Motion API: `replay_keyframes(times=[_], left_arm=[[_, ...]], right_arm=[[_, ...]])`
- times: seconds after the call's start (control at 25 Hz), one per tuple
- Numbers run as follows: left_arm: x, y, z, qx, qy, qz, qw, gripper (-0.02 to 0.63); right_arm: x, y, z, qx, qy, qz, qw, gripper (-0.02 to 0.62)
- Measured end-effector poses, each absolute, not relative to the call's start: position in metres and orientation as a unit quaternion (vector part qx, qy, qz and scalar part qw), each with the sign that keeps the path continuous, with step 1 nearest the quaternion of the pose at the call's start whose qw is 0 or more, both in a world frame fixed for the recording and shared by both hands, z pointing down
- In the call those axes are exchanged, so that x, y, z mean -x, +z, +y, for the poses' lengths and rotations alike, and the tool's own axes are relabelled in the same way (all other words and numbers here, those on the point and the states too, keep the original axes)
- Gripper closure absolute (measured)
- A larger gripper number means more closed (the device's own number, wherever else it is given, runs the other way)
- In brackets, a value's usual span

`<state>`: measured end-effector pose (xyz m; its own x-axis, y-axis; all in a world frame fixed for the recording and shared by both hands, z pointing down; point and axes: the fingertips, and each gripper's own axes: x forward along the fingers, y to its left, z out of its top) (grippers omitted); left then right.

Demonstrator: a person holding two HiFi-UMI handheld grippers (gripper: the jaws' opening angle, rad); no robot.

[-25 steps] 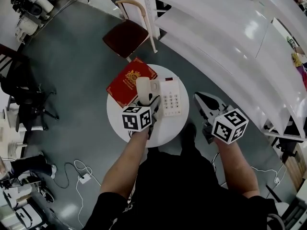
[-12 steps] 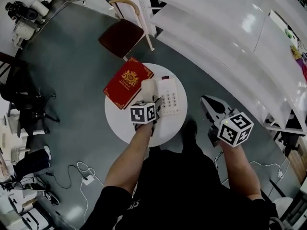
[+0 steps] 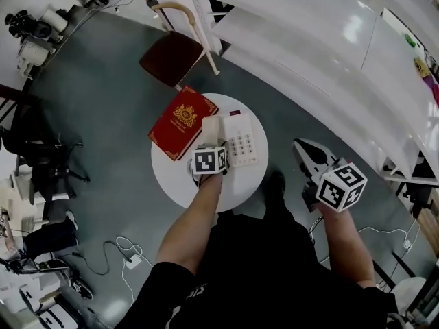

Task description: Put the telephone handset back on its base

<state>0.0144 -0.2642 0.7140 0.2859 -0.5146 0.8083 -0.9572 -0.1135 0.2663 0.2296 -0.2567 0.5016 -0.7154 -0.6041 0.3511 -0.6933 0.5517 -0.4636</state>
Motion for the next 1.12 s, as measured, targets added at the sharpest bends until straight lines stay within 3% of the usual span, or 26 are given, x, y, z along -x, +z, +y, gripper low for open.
replay_keyframes(times=[0.68,1.12], left_arm=[[-0.015,0.738,-0.263,-0.667,0.284,-0.527,0.444,0.433],[-0.015,0.741,-0.265,-0.65,0.323,-0.544,0.42,0.433]], right_arm=[[-0.241,0.508,-0.251,-0.377,0.307,-0.871,0.075,0.589],[-0.241,0.513,-0.253,-0.373,0.314,-0.87,0.066,0.589]])
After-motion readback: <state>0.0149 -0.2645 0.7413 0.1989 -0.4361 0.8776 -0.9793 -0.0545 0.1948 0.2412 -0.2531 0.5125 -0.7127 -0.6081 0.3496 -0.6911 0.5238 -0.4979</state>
